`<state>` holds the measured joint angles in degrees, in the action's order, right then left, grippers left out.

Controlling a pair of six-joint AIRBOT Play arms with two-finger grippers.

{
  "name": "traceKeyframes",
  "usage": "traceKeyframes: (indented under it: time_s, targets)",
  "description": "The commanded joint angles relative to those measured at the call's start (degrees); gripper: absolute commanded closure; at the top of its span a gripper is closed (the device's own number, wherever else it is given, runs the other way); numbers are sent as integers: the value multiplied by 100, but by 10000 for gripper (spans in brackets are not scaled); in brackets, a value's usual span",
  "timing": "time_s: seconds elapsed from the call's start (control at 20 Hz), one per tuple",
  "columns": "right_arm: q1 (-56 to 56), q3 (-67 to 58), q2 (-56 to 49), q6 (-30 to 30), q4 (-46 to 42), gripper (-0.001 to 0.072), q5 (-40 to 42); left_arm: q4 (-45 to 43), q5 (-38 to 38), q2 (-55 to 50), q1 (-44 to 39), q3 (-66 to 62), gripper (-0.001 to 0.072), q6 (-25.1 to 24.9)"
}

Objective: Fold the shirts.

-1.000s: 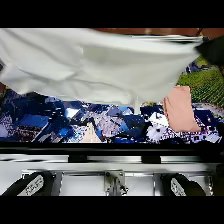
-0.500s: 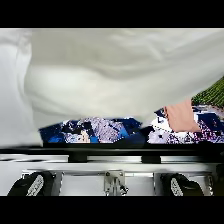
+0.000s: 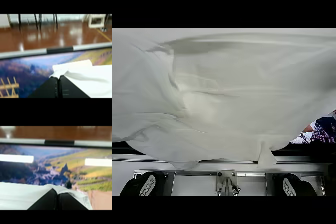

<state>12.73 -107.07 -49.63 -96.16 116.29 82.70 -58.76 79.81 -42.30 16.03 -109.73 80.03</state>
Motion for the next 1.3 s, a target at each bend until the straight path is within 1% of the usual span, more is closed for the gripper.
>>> traceKeyframes:
  time_s: [0.0,0.1,0.15,0.25,0.35,0.45,0.55,0.65,0.7,0.9,1.1,1.25]
  targets:
    - [-83,-7,-1045,118,-72,670,1001,-33,356,-319,0,1045,678,55]
    - [-367,-7,-1899,116,-70,670,820,-11,149,-767,-17,1705,678,17]
    - [-577,-7,-2354,101,-70,670,688,24,-81,-1067,-63,1965,678,11]
    - [-1021,-7,-3338,-48,-74,670,219,55,-656,-1768,-203,2201,678,-260]
    - [-1298,-7,-4232,-48,-72,669,-535,59,-1207,-2533,-319,2186,678,-442]
    - [-1405,-7,-4948,-46,-70,670,-1423,90,-1812,-3331,-365,2186,678,-439]
    - [-1434,-7,-5486,-28,55,670,-2188,212,-2229,-4028,-409,2186,678,-437]
    - [-1434,-7,-5816,-26,234,669,-2684,629,-2520,-4623,-468,2186,678,-444]
    - [-1434,-7,-5925,-26,225,670,-2879,879,-2632,-4872,-511,2186,678,-529]
    - [-1434,-7,-6039,-22,186,670,-3560,1550,-3069,-5462,-737,2181,678,-1182]
    - [-1434,-7,-6039,-4,96,669,-3672,1556,-3812,-5619,-1056,2181,678,-1362]
    - [-1434,-7,-6037,2,-153,670,-3670,1556,-4474,-5630,-1303,2179,678,-1360]
